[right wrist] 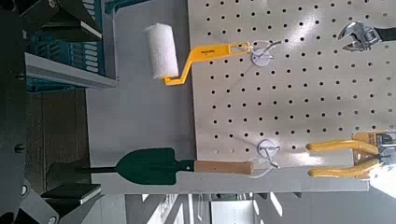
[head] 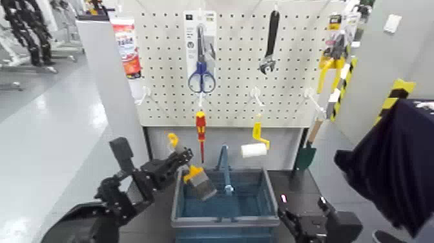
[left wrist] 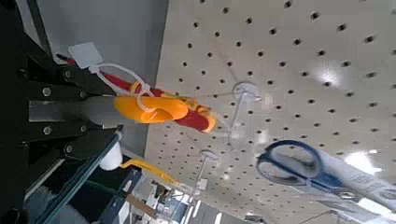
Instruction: Put the yellow paint brush into the crate.
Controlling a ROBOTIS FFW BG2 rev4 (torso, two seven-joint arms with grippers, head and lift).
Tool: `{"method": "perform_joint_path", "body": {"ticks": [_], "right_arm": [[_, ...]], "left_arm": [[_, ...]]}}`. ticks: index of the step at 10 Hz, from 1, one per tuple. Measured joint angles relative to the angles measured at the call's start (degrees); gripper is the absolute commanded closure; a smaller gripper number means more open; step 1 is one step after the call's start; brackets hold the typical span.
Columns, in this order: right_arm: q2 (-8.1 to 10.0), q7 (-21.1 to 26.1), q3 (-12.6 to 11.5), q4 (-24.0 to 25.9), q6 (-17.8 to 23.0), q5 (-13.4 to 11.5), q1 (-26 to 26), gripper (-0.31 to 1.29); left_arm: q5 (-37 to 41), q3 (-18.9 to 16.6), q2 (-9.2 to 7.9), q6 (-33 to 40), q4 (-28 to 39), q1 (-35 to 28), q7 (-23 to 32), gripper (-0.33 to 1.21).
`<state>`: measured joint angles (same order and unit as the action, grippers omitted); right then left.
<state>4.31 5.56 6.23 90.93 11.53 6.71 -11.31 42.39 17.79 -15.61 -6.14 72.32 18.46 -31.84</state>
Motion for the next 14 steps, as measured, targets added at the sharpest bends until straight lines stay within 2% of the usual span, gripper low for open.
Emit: {"method": "perform_joint_path", "body": {"ticks": [2, 3, 6, 7, 8, 10, 14], "right_arm": [[0.00, 0.01, 0.09, -0.24, 0.31, 0.20, 0.06, 0.16], [0.00, -0.01, 0.15, -0.33, 0.40, 0.28, 0.07, 0.16], [0.00, 0.02, 0.18, -0.39, 0.43, 0.38, 0.07, 0.16], [0.00, 0.03, 0.18, -0.40, 0.43, 0.40, 0.06, 0.16], [0.00, 0.02, 0.18, -0.40, 0.45, 0.41, 0.06, 0.16], [0.00, 0.04, 0.18, -0.36, 0.51, 0.47, 0.06, 0.16], [0.00, 0.07, 0.02, -0.31, 0.52, 0.49, -0.09, 0.16]], "left_arm": [[2.05, 5.84, 1.01, 1.83, -6.00, 2.55, 0.14, 1.17], [3.13, 7.70, 1.55, 2.70, -8.35, 3.06, 0.32, 1.17], [4.91, 10.00, 2.25, 3.40, -11.69, 3.40, 1.14, 1.13], [5.11, 10.05, 2.31, 3.38, -11.95, 3.41, 1.43, 0.99], [5.20, 10.06, 2.31, 3.27, -12.01, 3.41, 1.61, 0.76], [5.42, 10.06, 2.27, 3.18, -11.98, 3.36, 1.73, 0.07], [5.78, 9.31, 2.01, 3.93, -9.57, 2.49, 3.84, 0.03]]}}
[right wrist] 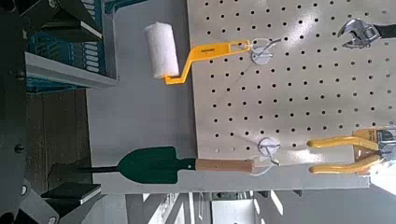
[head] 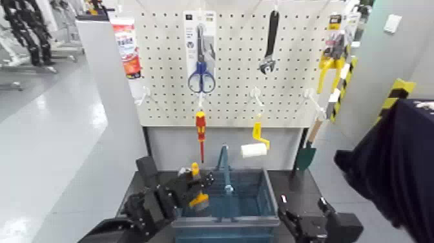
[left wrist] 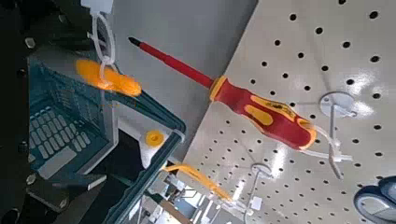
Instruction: Put the yellow paint brush into the crate.
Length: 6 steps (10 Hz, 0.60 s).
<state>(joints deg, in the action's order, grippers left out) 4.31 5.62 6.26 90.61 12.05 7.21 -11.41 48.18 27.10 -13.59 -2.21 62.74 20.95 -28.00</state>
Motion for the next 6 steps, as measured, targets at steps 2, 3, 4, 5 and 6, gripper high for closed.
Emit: {"method": "perform_joint_path", "body": {"ticks": [2, 3, 4, 5, 6], "right_arm": [[0.00, 0.00, -0.02, 0.00, 0.00, 0.00, -0.02, 0.16], [0.00, 0.00, -0.02, 0.00, 0.00, 0.00, -0.02, 0.16], [0.01, 0.00, -0.02, 0.02, -0.01, 0.00, -0.03, 0.16], [0.01, 0.00, -0.02, 0.06, -0.01, 0.00, -0.08, 0.16], [0.02, 0.00, -0.05, 0.09, -0.01, 0.04, -0.14, 0.16]], "left_arm": [[-1.43, -2.42, -0.37, -0.48, 5.15, -1.86, 2.83, 0.04], [-2.50, -3.98, -0.51, -0.82, 8.53, -3.27, 4.47, 0.04], [-4.29, -5.63, -0.60, -0.80, 11.49, -4.88, 6.33, 0.04], [-6.97, -7.43, -0.64, -0.34, 14.69, -6.94, 9.26, 0.04], [-9.88, -9.00, -0.56, 0.15, 18.08, -9.15, 11.74, 0.05]]}}
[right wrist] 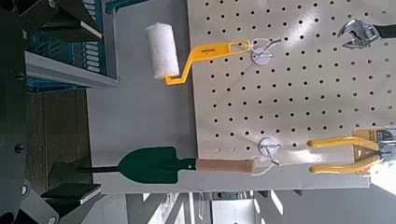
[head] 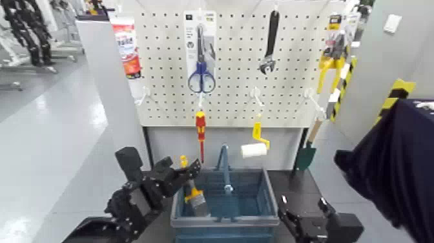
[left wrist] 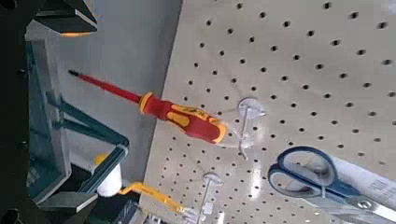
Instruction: Put the yellow paint brush into the crate.
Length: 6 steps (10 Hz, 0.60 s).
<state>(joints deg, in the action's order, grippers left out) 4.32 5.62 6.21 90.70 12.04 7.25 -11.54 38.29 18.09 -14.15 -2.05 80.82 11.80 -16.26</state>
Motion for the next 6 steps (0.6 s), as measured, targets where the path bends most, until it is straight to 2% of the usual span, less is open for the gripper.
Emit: {"method": "perform_joint_path", "body": {"ticks": [4, 6], "right_arm": [[0.07, 0.00, -0.06, 0.35, -0.32, 0.22, -0.32, 0.16], [0.16, -0.03, -0.31, 0.78, -0.42, 0.22, -0.61, 0.16]], "left_arm": [[-12.44, -5.61, 0.67, 0.91, 12.60, -9.30, 10.04, 0.08], [-17.86, -8.74, 1.86, 1.00, 16.42, -14.36, 12.58, 0.08]]}}
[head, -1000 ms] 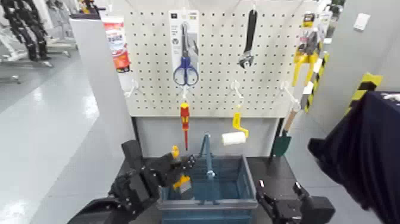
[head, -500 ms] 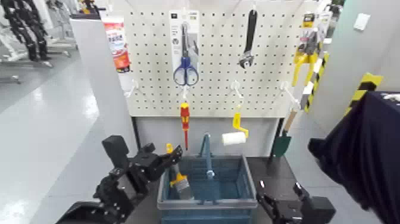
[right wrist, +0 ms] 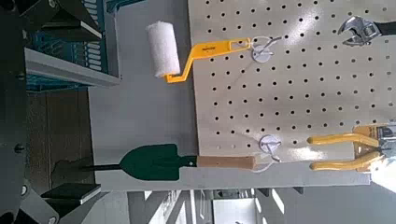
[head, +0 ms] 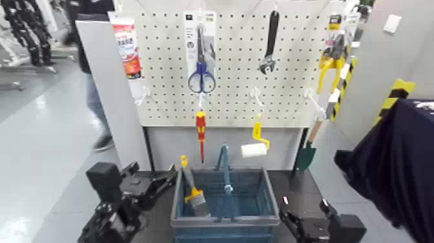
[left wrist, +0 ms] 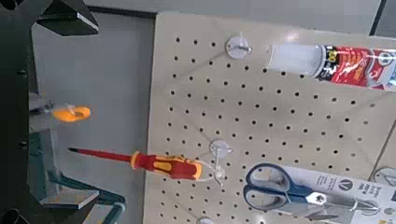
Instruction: Put the yellow paint brush into the crate.
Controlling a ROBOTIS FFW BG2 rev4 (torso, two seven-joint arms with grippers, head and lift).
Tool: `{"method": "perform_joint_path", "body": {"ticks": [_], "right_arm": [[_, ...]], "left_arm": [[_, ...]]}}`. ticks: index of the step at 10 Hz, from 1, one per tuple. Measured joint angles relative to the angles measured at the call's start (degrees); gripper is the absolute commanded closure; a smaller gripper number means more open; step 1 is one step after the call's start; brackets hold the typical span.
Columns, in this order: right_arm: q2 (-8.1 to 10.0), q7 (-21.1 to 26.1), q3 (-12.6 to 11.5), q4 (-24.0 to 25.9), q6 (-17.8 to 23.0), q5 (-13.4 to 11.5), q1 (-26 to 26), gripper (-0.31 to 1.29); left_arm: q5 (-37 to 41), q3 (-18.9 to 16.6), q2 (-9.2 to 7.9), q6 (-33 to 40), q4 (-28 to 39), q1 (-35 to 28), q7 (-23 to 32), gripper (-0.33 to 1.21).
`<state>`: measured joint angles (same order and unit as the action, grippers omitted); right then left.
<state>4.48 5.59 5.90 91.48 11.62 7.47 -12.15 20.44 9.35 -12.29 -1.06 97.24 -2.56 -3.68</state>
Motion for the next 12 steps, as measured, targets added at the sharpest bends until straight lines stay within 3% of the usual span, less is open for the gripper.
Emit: {"method": "perform_joint_path", "body": {"ticks": [5, 12], "right_arm": [[0.18, -0.32, -0.35, 0.82, -0.04, -0.09, -0.55, 0.16], [0.07, -0.34, -0.41, 1.27, -0.43, -0.98, -0.79, 0.16]], "left_arm": [[-4.27, -2.05, 3.20, 5.26, 0.16, -8.49, 2.49, 0.08], [-6.93, -0.39, 3.94, 8.18, -0.65, -10.38, 4.39, 0.08]]}}
